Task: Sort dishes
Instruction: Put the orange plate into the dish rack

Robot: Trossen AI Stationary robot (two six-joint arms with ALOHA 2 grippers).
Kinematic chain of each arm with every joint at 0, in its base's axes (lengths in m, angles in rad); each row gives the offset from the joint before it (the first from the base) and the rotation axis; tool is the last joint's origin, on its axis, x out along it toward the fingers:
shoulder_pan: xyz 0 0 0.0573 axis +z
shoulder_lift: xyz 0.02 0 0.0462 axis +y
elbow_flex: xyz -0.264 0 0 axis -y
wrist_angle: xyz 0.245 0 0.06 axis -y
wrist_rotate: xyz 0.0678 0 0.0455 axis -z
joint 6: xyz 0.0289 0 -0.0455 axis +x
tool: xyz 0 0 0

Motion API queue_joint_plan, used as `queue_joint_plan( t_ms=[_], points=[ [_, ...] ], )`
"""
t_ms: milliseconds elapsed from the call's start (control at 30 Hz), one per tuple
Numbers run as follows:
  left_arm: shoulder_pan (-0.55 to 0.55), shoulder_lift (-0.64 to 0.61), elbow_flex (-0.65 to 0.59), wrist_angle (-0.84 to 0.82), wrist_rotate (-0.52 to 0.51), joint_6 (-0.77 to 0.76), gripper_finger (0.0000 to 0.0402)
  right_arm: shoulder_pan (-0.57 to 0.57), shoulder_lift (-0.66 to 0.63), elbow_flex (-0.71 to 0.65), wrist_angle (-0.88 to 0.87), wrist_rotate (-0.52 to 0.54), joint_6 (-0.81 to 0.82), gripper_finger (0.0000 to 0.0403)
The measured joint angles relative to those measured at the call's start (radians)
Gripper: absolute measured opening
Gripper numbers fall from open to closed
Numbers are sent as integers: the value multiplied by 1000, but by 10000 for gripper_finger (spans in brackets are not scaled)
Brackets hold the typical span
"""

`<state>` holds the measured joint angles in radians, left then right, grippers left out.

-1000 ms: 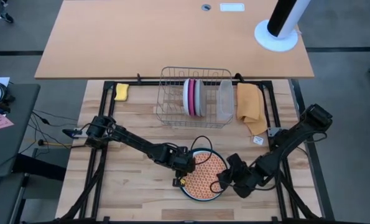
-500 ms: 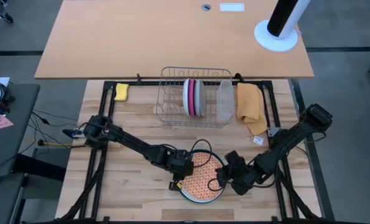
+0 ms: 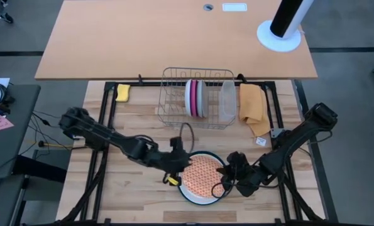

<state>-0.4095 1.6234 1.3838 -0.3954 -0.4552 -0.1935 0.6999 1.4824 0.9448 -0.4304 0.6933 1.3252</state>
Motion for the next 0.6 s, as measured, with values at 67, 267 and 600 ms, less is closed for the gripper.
queue_joint_plan(
  t_ms=[67,267,600],
  points=[
    [-16,-26,0,4,-53,-26,62,0,-3,27,-35,12,-50,2],
    [-70,-73,1,-5,-187,-70,62,1,-5,128,-166,59,-143,1],
    [-117,-116,2,-13,-325,-71,62,-3,-9,312,-365,76,-325,0]
  ],
)
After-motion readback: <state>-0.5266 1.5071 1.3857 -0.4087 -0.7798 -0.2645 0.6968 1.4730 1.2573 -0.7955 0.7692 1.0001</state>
